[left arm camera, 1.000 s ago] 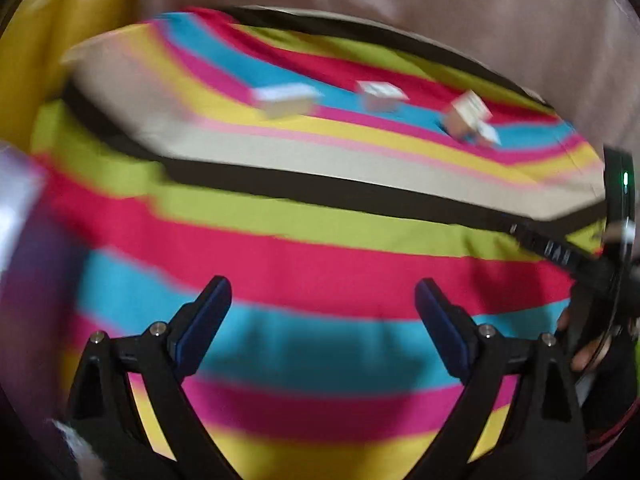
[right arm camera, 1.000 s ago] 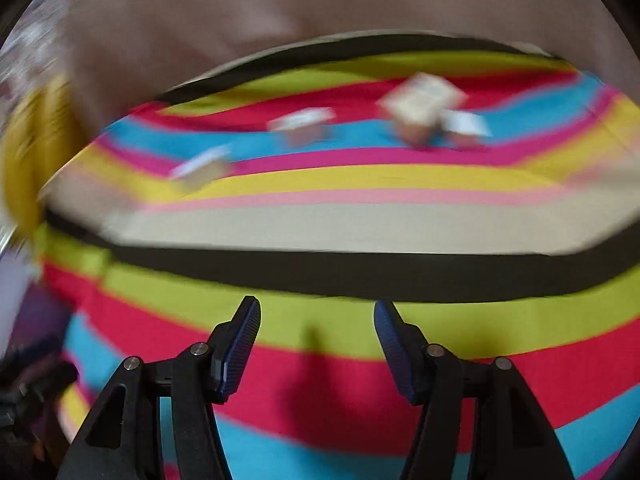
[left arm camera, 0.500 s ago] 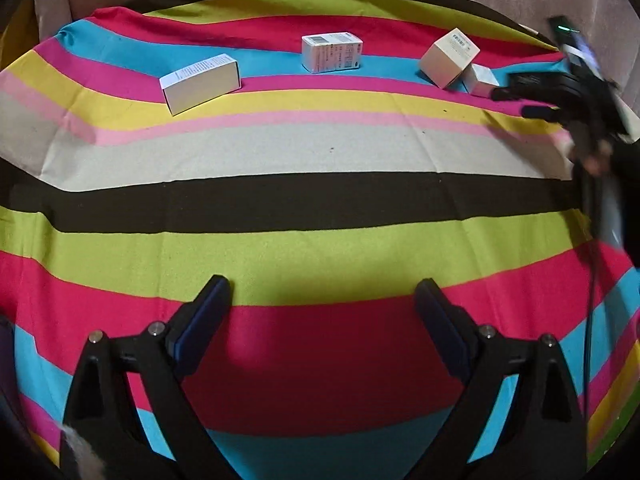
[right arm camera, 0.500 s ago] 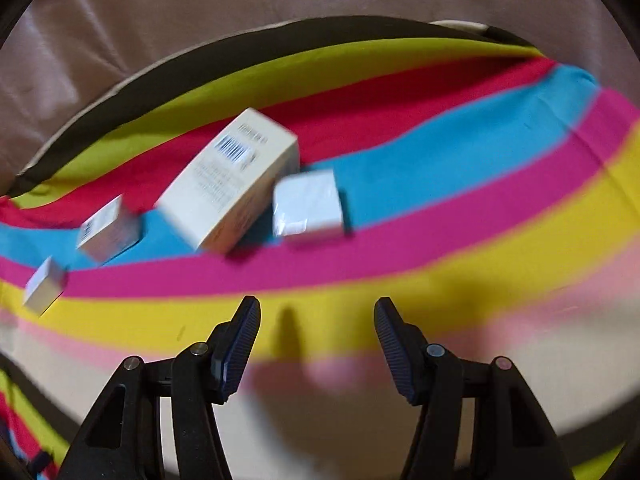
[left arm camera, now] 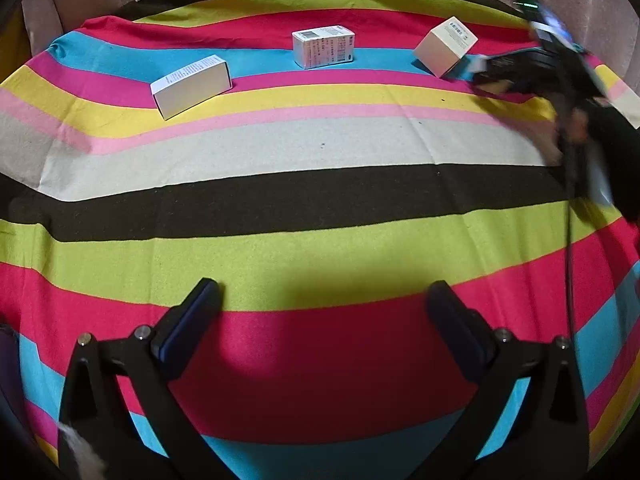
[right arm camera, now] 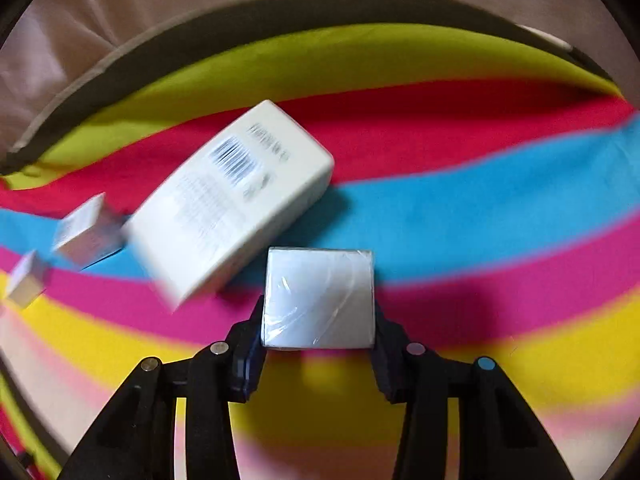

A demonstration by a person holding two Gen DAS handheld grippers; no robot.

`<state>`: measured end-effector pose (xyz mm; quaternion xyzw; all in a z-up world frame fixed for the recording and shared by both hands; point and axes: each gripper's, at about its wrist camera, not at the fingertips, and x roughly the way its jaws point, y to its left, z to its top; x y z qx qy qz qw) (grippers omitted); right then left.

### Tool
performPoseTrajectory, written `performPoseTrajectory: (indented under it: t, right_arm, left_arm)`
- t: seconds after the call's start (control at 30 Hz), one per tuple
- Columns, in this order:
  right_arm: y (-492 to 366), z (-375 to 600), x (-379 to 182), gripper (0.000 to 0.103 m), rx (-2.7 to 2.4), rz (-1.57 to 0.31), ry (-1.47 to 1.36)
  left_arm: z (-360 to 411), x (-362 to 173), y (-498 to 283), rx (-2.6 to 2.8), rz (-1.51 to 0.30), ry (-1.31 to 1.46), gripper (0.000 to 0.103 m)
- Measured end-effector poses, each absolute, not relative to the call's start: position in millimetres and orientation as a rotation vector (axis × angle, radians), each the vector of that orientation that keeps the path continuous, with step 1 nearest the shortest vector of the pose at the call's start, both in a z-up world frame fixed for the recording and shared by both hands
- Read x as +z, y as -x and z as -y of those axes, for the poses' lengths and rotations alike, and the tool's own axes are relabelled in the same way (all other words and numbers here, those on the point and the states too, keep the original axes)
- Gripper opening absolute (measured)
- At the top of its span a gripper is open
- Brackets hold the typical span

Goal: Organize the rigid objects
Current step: 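Grasp the small white cube box with the right tool while the left tool grasps the barcode box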

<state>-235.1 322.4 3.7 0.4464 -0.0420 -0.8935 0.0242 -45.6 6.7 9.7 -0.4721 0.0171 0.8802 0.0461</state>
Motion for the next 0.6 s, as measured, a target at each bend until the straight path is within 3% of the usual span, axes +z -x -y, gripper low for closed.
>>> performPoseTrajectory:
  t: [0.1,0.3,0.4,0.6]
  right_arm:
    - [180,-329,7,0.045,-2.759,0.167,-1.377]
    - [88,-328,3,0.046,-2.742,0.158,-1.382]
    - [85,-311,3,0.046,-2.780,0.065,-1.346]
    - [102,-307,-1,0.046,-2.791,0.055,-1.336]
  left_arm:
    - [-10,10,52,2.690,-0.046,1.465,0.103]
    - [-60,19,116,2.560,-0.199,1.355,0.103]
    - [-106,23,164,2.506,-0.327,1.256,0.103]
    - [-195,26,247,2.529,-0.665,1.057,0.103]
